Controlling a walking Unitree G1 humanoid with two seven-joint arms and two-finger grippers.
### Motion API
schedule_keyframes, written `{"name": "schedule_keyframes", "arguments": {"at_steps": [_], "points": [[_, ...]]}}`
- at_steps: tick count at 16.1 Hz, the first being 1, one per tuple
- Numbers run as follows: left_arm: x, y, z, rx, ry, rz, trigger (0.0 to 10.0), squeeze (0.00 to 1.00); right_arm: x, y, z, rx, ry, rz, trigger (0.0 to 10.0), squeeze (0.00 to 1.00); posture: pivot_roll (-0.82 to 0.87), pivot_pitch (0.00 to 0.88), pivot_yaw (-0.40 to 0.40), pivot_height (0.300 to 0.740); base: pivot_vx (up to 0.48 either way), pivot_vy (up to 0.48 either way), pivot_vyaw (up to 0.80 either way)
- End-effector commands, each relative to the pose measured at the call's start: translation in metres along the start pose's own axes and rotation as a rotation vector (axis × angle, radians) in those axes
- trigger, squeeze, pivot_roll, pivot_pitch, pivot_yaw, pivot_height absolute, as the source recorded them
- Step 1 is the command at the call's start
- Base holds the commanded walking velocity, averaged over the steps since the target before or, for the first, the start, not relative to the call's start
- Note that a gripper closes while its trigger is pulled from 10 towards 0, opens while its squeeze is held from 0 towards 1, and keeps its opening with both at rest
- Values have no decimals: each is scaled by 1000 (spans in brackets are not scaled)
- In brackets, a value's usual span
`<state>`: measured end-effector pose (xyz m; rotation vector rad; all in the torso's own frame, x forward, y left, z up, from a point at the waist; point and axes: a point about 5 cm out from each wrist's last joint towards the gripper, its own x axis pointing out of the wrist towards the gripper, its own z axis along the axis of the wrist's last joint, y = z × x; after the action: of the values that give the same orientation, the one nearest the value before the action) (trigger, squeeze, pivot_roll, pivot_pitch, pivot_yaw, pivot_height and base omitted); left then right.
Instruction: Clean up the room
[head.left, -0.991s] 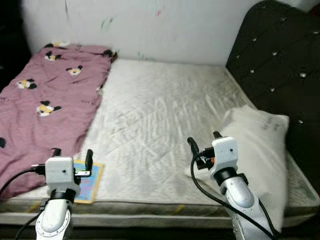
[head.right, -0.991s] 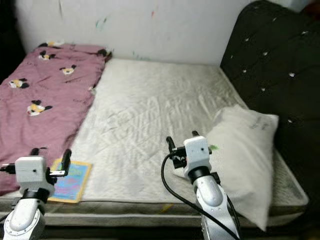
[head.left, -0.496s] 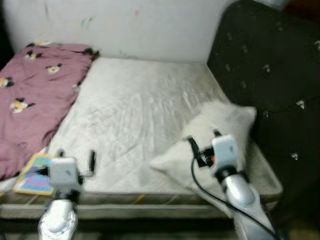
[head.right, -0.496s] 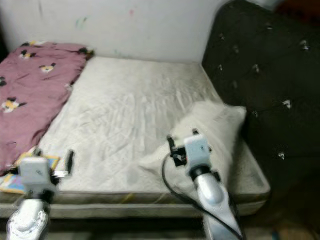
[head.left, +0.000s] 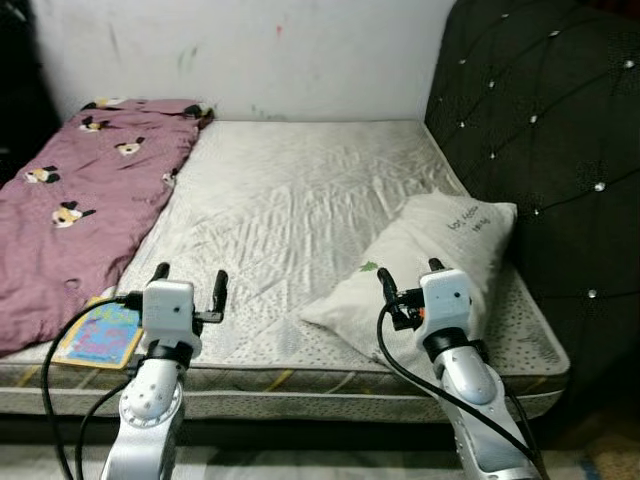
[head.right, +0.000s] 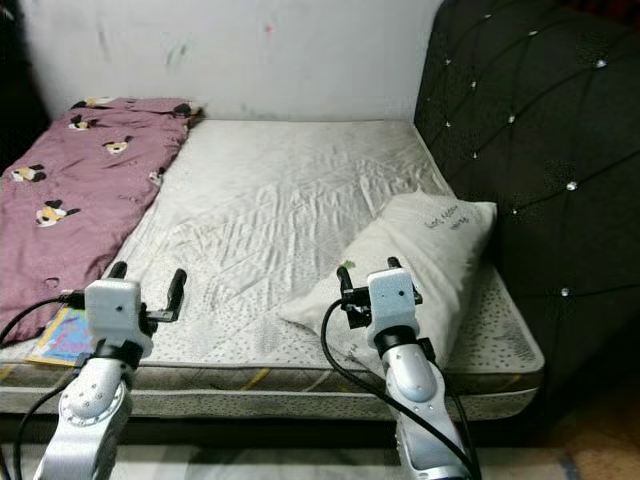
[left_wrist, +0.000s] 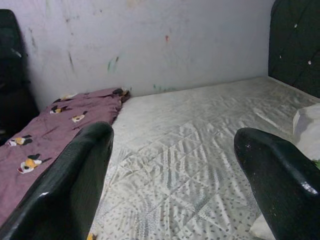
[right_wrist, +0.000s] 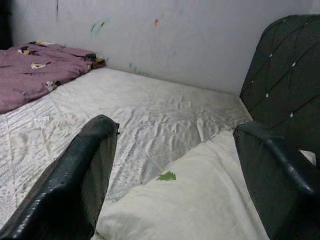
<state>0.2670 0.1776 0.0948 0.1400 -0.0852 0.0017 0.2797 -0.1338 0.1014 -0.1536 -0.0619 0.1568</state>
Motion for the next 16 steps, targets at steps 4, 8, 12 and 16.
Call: {"name": "schedule_keyframes", "arguments": {"at_steps": [4,8,12,16], "points": [[14,-8,3,1,-18,-51,10000,0,0,-15,1,-40,-22,-56,10000,0,-85,0,71,740,0,0,0],[15,-6,3,7,-31,-33,10000,0,9,-10,5,-36,-46,-48,10000,0,-63,0,45,740,0,0,0],[13,-3,2,-11,-27,-30,10000,0,8,-5,4,-39,-43,-12,10000,0,-52,0,19,740,0,0,0],[10,-9,5,-28,-48,-66,10000,0,9,-5,4,-44,-43,2,10000,0,-51,0,6,740,157,0,0]]}}
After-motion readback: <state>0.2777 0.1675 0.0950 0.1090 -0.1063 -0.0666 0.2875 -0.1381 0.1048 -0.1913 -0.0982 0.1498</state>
